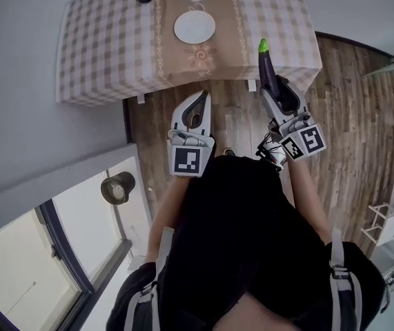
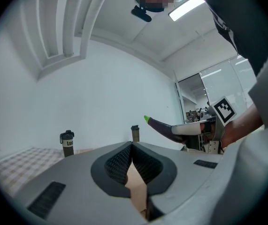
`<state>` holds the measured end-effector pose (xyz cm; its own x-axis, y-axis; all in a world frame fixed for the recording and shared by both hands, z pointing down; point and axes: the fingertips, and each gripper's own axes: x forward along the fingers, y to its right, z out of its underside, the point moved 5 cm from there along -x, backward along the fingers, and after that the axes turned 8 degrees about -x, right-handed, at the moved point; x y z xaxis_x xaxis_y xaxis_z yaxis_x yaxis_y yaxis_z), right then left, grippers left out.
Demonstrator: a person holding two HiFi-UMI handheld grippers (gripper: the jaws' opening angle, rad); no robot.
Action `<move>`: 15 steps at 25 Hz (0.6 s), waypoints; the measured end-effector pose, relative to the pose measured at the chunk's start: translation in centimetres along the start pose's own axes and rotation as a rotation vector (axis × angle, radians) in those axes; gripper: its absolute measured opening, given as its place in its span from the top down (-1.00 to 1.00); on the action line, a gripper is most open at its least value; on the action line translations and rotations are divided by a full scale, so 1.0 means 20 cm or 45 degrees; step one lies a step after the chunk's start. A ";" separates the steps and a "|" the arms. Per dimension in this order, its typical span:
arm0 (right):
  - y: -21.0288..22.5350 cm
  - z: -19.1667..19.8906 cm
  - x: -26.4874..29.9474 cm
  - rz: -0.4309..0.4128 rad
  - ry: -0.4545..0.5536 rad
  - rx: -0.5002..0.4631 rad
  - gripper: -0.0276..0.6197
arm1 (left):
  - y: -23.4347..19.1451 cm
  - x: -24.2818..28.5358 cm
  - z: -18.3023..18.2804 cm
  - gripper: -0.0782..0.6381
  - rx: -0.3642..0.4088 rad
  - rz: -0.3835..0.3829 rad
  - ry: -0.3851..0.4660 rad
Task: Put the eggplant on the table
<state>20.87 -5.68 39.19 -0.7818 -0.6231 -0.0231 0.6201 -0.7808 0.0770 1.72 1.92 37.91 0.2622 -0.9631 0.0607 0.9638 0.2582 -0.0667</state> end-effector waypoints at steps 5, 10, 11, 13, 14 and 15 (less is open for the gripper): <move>0.02 0.01 0.26 0.057 0.014 0.030 0.24 | -0.25 0.13 -0.05 0.80 -0.036 0.028 0.030; 0.00 0.00 0.47 0.094 0.032 0.054 0.24 | -0.47 0.20 -0.05 0.80 -0.021 0.072 0.026; -0.01 -0.01 0.53 0.085 0.039 0.044 0.24 | -0.52 0.21 -0.06 0.80 -0.016 0.072 0.035; -0.03 -0.03 0.65 0.067 0.051 0.023 0.24 | -0.62 0.22 -0.06 0.80 -0.012 0.068 0.040; -0.05 -0.04 0.71 0.059 0.058 0.010 0.24 | -0.67 0.22 -0.07 0.80 -0.016 0.065 0.042; -0.06 -0.06 0.78 0.050 0.067 -0.003 0.24 | -0.71 0.23 -0.07 0.80 -0.023 0.062 0.045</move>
<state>8.06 -14.44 37.57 -0.7525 -0.6546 -0.0727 0.6502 -0.7559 0.0762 -10.91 -6.21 37.72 0.3065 -0.9516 0.0216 0.9488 0.3036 -0.0867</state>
